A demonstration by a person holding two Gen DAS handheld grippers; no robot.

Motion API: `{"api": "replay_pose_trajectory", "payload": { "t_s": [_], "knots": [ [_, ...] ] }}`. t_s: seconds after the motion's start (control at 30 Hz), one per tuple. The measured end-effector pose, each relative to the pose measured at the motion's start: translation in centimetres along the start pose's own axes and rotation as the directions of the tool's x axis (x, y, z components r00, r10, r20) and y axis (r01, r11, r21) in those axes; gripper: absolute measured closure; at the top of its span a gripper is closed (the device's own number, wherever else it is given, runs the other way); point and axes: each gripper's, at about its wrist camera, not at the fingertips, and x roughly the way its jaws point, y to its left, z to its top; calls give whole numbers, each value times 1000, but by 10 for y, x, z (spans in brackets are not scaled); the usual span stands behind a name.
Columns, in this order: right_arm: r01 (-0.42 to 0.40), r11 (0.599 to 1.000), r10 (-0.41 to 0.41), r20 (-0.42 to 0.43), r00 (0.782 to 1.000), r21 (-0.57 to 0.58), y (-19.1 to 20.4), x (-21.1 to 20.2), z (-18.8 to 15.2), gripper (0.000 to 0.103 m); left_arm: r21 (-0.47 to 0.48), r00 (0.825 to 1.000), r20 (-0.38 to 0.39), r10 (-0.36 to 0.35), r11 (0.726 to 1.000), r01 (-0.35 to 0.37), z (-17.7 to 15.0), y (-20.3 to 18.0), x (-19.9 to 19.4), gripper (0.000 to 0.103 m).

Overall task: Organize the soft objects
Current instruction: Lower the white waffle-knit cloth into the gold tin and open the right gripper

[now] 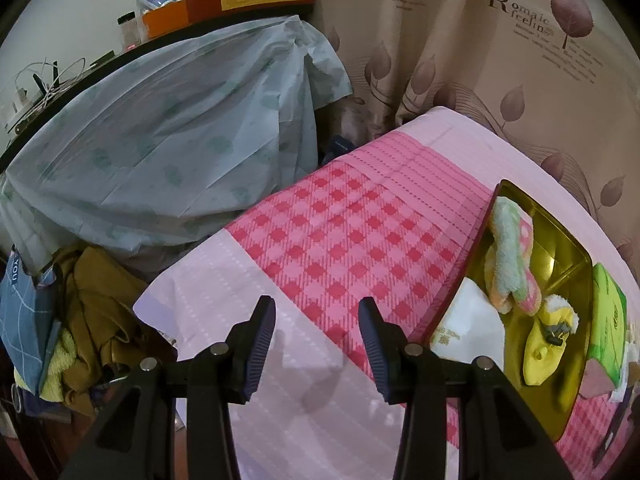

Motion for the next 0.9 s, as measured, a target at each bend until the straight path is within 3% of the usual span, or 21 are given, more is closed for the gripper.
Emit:
{"api": "replay_pose_trajectory", "payload": {
  "t_s": [0.37, 0.67, 0.9],
  "knots": [
    [-116, 981, 106, -75, 992, -154, 99, 54, 18, 57, -28, 1000, -14, 12, 1000, -13, 2, 7, 5, 59],
    [-135, 977, 115, -129, 985, -162, 116, 86, 16, 55, -131, 999, -37, 29, 991, -34, 4, 28, 10, 59],
    [-146, 977, 122, -155, 980, -154, 123, 101, 12, 50, -106, 998, -48, 40, 993, -45, 3, 24, 13, 59]
  ]
}}
